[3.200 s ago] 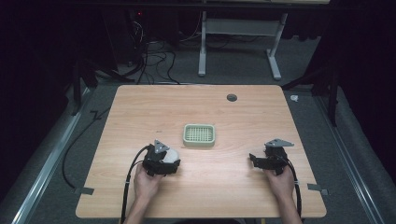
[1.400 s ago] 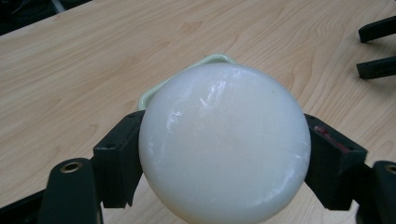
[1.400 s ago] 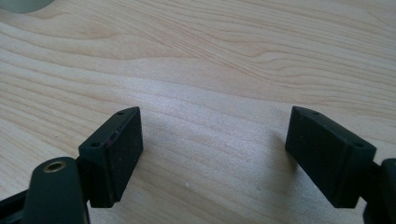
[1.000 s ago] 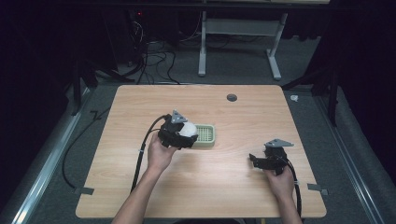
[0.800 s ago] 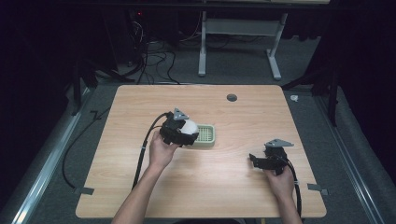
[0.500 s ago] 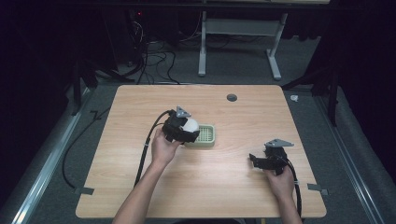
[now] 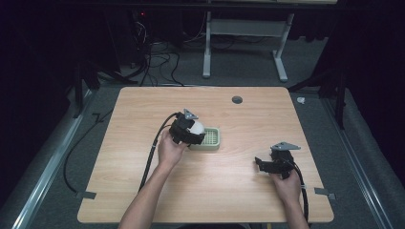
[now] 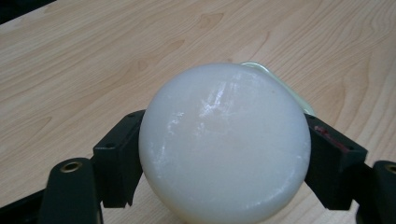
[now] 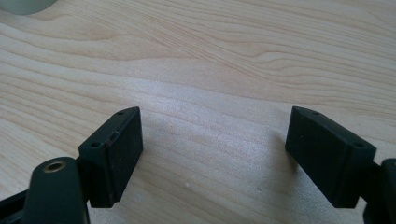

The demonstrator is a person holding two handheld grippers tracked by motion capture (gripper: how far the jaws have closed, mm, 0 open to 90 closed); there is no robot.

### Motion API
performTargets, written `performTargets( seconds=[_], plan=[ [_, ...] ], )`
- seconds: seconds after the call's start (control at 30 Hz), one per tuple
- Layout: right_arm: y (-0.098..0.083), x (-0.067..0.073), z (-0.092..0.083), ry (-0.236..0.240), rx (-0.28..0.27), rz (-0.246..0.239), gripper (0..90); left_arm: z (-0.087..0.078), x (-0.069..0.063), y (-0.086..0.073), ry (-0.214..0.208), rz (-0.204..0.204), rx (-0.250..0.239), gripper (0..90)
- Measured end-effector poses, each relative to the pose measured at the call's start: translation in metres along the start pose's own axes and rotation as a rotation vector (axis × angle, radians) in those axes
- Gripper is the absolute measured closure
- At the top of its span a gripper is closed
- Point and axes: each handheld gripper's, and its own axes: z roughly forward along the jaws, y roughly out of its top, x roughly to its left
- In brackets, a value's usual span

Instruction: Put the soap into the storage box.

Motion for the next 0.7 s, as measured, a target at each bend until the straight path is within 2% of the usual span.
performTargets(
  seconds=[0.33, 0.5, 0.7],
  plan=[
    [0.000, 0.000, 0.000, 0.001, 0.001, 0.000, 19.8, 0.014, 0.003, -0.003, 0.002, -0.028, 0.025, 24.6],
    [0.000, 0.000, 0.000, 0.002, 0.001, 0.000, 19.8, 0.021, 0.001, -0.004, 0.005, -0.025, 0.042, 24.6],
    [0.000, 0.000, 0.000, 0.000, 0.000, -0.001, 19.8, 0.027, -0.001, -0.005, 0.010, -0.035, 0.035, 24.6]
  ],
)
